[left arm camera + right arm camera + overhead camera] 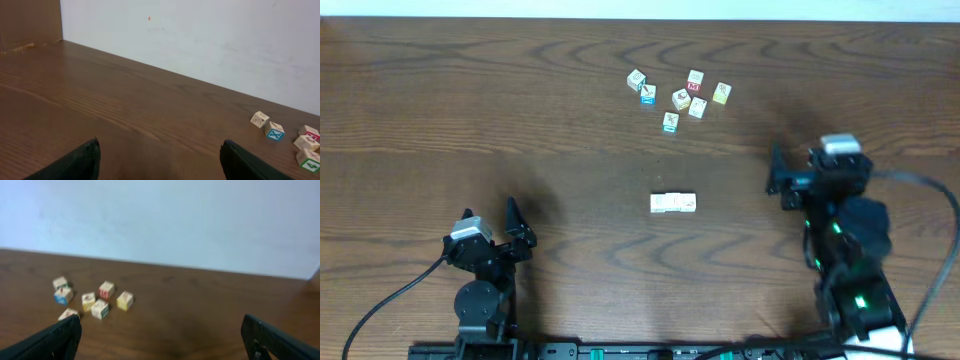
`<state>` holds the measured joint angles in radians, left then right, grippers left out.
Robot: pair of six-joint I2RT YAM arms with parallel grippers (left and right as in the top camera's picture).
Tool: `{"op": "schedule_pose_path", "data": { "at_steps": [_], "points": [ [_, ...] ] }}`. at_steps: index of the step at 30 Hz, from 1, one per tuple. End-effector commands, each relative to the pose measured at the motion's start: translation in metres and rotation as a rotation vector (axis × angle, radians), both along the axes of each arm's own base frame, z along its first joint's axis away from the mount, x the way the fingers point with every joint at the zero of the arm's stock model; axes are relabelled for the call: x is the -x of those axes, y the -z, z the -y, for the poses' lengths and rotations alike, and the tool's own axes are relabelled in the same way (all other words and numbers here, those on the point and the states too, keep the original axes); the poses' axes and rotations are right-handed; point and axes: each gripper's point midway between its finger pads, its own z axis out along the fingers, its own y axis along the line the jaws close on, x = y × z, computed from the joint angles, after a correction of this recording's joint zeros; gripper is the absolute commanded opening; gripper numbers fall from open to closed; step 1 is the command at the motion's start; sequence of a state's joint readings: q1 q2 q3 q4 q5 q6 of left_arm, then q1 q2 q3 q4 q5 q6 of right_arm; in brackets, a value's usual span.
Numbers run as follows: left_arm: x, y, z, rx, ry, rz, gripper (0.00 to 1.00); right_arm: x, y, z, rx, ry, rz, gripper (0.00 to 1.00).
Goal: Lift 3 blocks
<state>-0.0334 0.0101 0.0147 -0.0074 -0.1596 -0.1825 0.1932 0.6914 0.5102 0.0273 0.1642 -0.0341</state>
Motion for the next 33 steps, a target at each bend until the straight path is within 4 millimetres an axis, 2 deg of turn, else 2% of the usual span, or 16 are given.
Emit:
{"op": "schedule_pose_path", "data": {
  "at_steps": [1,7,14,23,33],
  "points": [
    [0.002,0.016,-0.003,-0.012,-0.014,-0.059,0.77,0.017,0.005,0.014,0.023,0.019,0.043,0.99],
    [0.002,0.016,-0.003,-0.012,-0.014,-0.059,0.77,0.045,0.027,0.024,0.010,0.031,0.126,0.99],
    [0.002,0.016,-0.003,-0.012,-0.014,-0.059,0.77,0.063,0.026,0.033,-0.003,0.051,0.248,0.99],
    [0.002,0.016,-0.003,-0.012,-0.014,-0.059,0.77,0.065,0.052,0.042,-0.001,0.084,0.258,0.99],
    [0.002,0.016,-0.003,-0.012,-0.014,-0.059,0.77,0.063,0.095,0.054,0.008,0.150,0.108,0.99]
  ]
}}
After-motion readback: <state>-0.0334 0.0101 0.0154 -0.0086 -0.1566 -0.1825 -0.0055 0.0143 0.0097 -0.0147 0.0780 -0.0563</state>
